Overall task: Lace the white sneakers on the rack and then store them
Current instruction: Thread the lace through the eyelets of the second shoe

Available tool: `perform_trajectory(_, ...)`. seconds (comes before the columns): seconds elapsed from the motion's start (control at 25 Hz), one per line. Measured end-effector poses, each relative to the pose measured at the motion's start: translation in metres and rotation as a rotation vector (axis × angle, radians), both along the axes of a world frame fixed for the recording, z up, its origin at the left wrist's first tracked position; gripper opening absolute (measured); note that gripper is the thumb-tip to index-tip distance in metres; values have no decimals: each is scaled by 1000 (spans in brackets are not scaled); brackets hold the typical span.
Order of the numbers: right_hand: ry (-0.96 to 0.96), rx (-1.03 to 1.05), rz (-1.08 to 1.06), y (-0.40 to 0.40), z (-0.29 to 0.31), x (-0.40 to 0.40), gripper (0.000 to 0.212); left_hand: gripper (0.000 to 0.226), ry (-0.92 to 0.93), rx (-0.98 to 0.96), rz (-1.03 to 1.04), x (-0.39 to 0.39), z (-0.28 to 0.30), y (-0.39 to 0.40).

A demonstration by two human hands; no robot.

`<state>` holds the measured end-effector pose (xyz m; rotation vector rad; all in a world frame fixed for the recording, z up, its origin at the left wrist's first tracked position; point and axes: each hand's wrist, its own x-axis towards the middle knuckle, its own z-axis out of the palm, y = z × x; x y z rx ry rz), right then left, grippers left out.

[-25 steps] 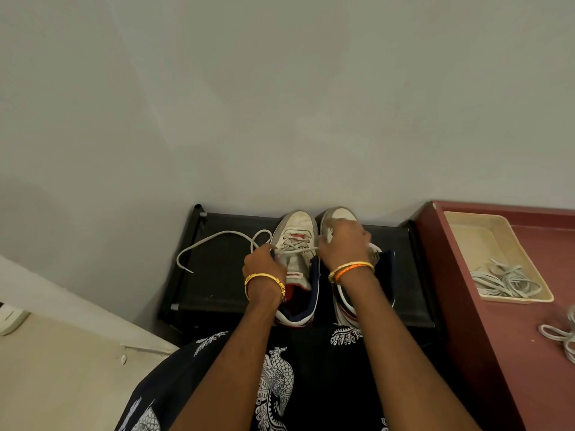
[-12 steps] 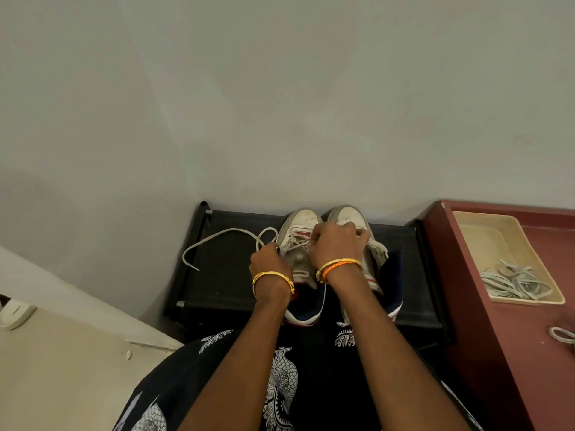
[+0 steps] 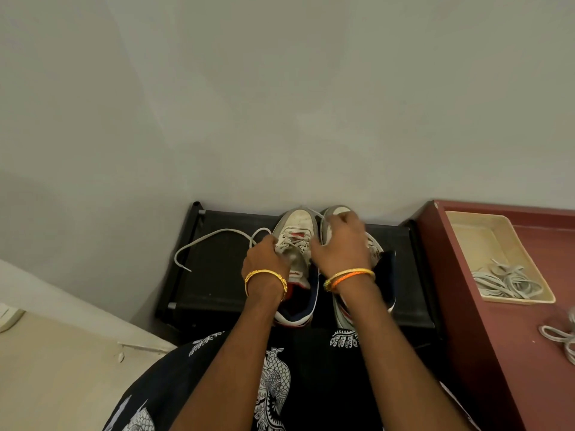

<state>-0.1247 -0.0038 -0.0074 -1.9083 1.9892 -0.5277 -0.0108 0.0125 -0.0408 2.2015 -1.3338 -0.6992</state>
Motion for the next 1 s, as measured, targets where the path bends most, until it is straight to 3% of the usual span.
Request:
perform_trajectory(0.12, 68, 202, 76, 1, -18, 26, 29, 29, -121, -49, -150, -4, 4, -11)
perform_trajectory(0.24, 110, 258, -9, -11, -28, 31, 28, 28, -265, -77, -308, -9, 6, -20)
perform_trajectory(0.52, -207, 390, -222, -32, -40, 4, 16, 30, -444, 174, -507, -3, 2, -45)
perform_trajectory(0.76, -310, 459, -226, -35, -39, -2, 14, 30, -539, 148, -552, -13, -10, -46)
perform_trajectory(0.92, -339, 459, -248, -34, -40, -3, 13, 30, -392, 179, -442, -11, -7, -45)
perform_trajectory(1.0, -347, 451, -256, -33, -40, -3, 13, 29, -151, 147, -129, 1, -8, -43)
